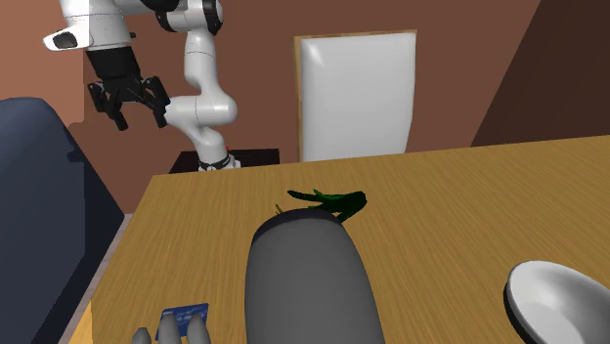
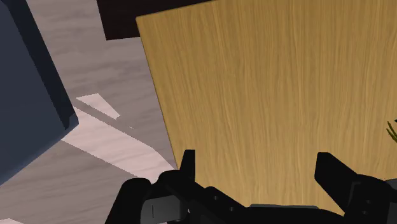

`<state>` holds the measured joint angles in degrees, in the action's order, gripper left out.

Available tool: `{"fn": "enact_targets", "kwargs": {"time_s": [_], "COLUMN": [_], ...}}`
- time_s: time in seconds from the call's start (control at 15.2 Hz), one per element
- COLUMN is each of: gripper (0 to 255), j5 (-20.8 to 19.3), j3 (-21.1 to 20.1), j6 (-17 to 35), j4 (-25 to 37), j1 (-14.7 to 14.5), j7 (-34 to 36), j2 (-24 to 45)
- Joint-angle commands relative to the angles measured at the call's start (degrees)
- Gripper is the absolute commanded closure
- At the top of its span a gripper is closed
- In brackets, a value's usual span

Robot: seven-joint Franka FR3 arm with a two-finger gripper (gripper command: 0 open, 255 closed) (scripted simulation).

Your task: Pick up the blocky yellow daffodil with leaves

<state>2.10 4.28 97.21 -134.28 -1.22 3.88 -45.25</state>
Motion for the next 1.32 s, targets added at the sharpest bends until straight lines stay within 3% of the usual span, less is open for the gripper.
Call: {"fn": "enact_targets", "kwargs": {"time_s": [0.0,0.59,1.25], "gripper": [0,0,0], "j5": [0.0,5.9,7.3], "j3": [0.0,-14.0,-30.1], "j6": [0.0,7.2,15.3], "j4": [0.0,-2.6,3.9], "j1": [0.0,-1.4,-0.1], "j7": [0.0,18.6,39.9], "j2": [0.0,2.7,15.3]}}
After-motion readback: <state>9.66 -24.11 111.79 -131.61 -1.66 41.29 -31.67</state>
